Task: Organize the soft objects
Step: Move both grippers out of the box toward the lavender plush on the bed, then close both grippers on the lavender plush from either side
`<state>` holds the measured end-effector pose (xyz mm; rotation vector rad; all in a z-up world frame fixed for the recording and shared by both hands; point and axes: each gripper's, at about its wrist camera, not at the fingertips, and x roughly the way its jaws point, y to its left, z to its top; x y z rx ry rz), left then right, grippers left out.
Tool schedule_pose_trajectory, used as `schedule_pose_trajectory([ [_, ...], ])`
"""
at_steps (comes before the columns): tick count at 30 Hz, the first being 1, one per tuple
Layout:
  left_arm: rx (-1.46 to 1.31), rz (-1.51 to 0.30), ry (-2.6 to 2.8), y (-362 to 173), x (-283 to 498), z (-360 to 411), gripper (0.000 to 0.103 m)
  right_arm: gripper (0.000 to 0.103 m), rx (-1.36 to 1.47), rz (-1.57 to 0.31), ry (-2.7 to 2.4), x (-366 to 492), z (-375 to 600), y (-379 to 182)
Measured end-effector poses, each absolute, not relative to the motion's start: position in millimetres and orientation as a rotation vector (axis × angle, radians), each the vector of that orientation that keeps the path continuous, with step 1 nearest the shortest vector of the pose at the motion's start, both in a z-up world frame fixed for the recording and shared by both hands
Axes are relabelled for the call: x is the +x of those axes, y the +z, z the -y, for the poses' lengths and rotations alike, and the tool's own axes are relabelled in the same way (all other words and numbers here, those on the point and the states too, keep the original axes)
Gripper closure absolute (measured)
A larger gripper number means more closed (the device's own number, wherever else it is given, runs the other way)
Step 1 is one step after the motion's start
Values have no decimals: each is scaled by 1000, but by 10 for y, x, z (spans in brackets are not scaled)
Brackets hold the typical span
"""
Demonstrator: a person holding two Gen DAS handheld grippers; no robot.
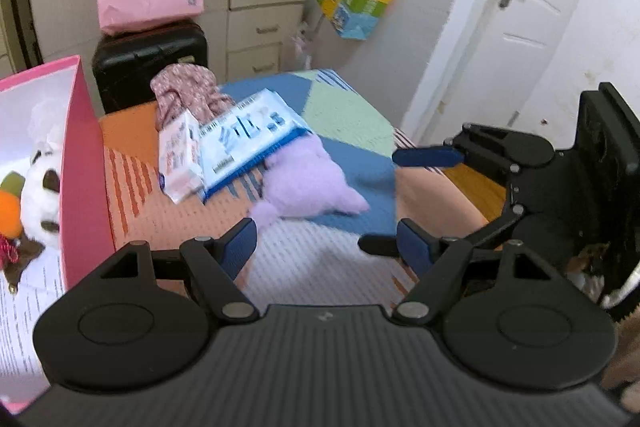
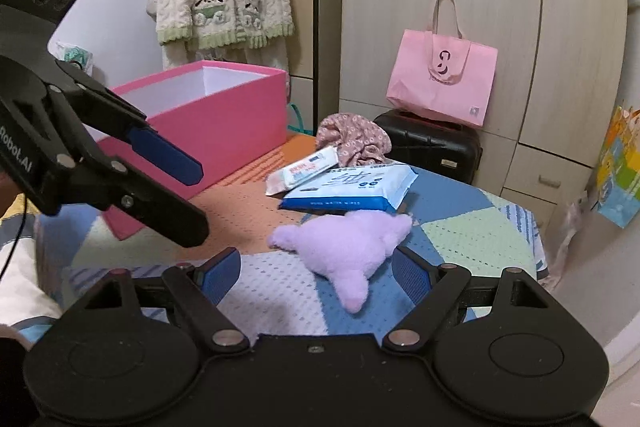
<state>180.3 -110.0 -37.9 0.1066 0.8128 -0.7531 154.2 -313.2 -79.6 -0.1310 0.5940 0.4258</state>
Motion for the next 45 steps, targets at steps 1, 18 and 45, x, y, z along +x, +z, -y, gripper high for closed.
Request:
schedule_pose_trajectory([
  [1,114,-796,-736,-406,1831,1130,27,17,-135,-603,427,1594,3112,-840],
  [18,-3,-837,-641,-986,2378,1444,36,17,-156,-679,357,2091,3010,-1218],
  [45,-32,-906,-736,-1113,2112,1506,47,25,-10,-705,243,1780,2910,-1310],
])
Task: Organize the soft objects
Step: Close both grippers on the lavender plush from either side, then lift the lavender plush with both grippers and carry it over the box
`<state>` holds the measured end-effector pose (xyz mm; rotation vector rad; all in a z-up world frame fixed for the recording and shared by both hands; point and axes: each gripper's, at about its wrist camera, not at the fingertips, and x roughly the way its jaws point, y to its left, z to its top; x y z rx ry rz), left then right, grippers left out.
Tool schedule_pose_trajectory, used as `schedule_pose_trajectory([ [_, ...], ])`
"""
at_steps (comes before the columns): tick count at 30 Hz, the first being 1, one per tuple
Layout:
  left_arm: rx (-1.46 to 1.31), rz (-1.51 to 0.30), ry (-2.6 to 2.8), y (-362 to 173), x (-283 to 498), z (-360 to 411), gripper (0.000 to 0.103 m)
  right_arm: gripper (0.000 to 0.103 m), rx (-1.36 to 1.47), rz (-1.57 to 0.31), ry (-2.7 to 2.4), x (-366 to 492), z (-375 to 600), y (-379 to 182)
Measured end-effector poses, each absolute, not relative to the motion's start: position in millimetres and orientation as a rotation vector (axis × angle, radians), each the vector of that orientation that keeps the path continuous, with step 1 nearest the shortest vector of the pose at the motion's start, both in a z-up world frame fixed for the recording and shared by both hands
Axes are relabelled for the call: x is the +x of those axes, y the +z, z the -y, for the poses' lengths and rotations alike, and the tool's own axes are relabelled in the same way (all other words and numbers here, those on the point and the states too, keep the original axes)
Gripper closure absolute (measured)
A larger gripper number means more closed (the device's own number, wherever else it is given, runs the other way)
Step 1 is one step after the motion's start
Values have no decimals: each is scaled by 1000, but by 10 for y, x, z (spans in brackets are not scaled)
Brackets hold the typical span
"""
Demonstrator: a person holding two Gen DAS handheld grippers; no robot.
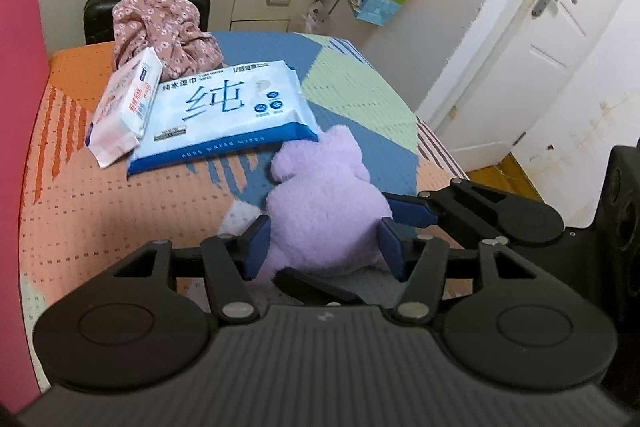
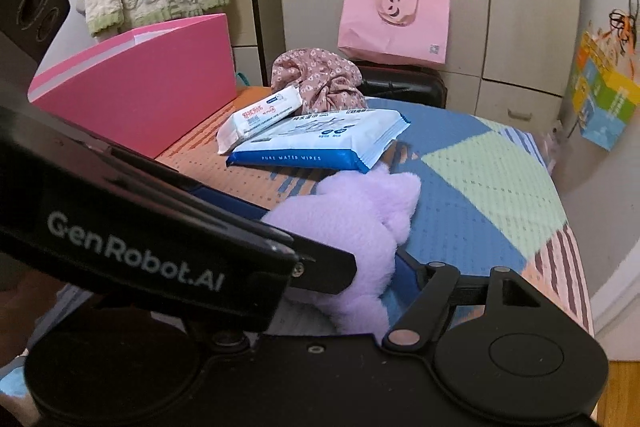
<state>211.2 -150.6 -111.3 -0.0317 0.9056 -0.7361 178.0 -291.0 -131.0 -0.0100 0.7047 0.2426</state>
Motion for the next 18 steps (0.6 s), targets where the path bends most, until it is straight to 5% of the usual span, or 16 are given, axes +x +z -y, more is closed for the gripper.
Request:
schedule_pose_trajectory([
  [18,37,-991,-758,-971,1693,1498,48,33,83,-717,286,1269,2987,-1240],
])
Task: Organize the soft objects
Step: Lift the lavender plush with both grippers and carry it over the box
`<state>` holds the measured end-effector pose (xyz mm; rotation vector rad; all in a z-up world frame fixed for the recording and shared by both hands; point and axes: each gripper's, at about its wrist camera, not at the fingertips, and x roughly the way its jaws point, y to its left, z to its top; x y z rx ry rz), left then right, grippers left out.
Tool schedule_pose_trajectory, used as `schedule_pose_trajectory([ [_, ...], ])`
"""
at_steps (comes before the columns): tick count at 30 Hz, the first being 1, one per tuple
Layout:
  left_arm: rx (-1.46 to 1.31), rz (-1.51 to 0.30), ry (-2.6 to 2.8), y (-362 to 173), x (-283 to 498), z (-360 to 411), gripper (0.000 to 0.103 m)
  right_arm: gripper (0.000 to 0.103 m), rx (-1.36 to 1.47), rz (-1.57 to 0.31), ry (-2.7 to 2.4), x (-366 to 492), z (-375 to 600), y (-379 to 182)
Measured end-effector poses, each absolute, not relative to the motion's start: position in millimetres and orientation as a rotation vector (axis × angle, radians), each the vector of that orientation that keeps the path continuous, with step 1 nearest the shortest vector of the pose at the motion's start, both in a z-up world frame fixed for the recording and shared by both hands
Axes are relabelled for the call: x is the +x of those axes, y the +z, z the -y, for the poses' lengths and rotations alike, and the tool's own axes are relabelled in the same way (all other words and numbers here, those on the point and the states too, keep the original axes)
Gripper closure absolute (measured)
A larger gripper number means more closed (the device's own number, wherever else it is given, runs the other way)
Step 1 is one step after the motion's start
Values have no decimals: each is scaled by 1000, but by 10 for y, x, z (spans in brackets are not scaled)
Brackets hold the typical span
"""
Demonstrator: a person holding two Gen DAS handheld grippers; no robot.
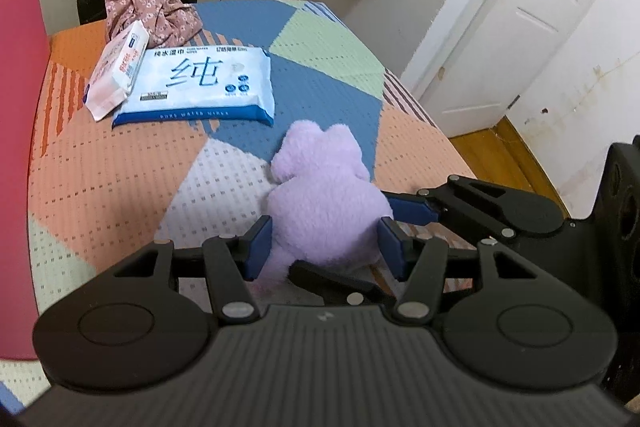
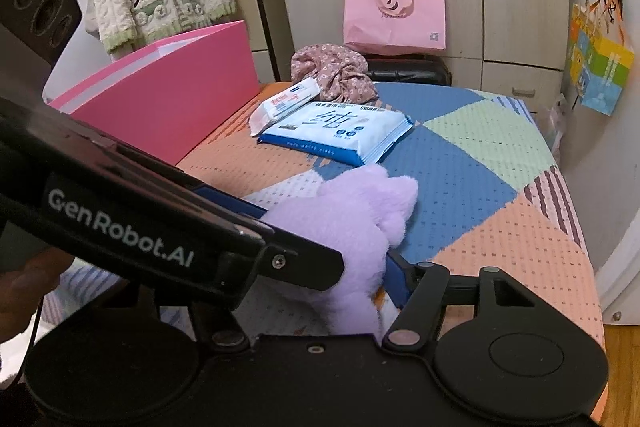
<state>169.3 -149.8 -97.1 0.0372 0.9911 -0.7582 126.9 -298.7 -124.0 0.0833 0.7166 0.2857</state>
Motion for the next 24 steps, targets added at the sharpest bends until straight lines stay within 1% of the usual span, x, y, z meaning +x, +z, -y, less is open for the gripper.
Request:
schedule_pose_trajectory([
  [13,45,-1008,-804,-750,1422,1343,49,28,-8,-735,327,1021,2823,-967],
  [15,36,-1012,-811,-695,1401,1290,49,28,-29,-735,336,992,2779,-902],
  [19,47,-1009,-825,-567,1328,1179,49,33,-56,-741,364,941,2698,-744],
  [24,73,-992,-844,-363,1205,995,49,33,-97,-728,424,861,2567,-544],
])
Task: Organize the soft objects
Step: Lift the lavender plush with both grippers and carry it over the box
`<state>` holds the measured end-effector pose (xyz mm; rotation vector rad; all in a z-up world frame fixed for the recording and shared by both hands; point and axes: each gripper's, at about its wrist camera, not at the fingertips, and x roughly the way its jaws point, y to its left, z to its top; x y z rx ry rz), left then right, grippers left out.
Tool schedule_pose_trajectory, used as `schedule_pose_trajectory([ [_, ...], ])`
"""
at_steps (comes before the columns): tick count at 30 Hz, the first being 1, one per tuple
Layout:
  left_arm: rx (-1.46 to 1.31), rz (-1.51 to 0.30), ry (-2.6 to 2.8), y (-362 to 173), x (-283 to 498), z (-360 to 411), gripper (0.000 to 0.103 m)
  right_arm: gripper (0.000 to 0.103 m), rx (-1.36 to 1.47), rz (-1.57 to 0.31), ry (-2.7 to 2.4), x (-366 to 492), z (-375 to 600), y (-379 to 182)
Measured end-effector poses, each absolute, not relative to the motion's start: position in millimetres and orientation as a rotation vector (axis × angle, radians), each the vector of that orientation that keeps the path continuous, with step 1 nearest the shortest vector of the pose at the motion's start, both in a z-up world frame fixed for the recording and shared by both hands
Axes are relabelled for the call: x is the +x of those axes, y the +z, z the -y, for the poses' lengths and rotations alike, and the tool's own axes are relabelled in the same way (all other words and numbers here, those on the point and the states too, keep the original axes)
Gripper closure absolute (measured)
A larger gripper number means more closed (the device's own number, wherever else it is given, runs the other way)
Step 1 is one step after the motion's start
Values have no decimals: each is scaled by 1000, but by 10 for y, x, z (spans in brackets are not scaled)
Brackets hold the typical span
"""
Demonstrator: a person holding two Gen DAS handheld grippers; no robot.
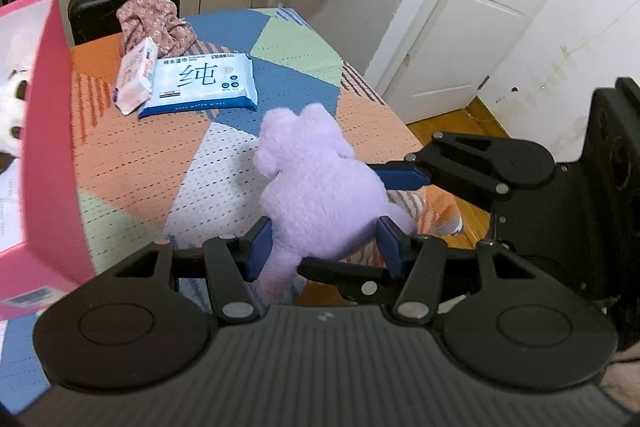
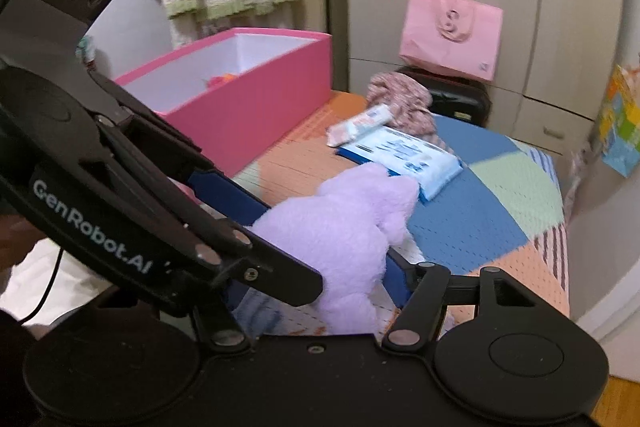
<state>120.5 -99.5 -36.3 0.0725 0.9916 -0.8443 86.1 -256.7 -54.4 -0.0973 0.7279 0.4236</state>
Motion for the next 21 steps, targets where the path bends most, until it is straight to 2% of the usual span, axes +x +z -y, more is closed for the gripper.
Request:
schedule_pose_trajectory([
  [21,0,-855,-781,233,930,-20,49,30,-215,-631,591,777,1745,96],
])
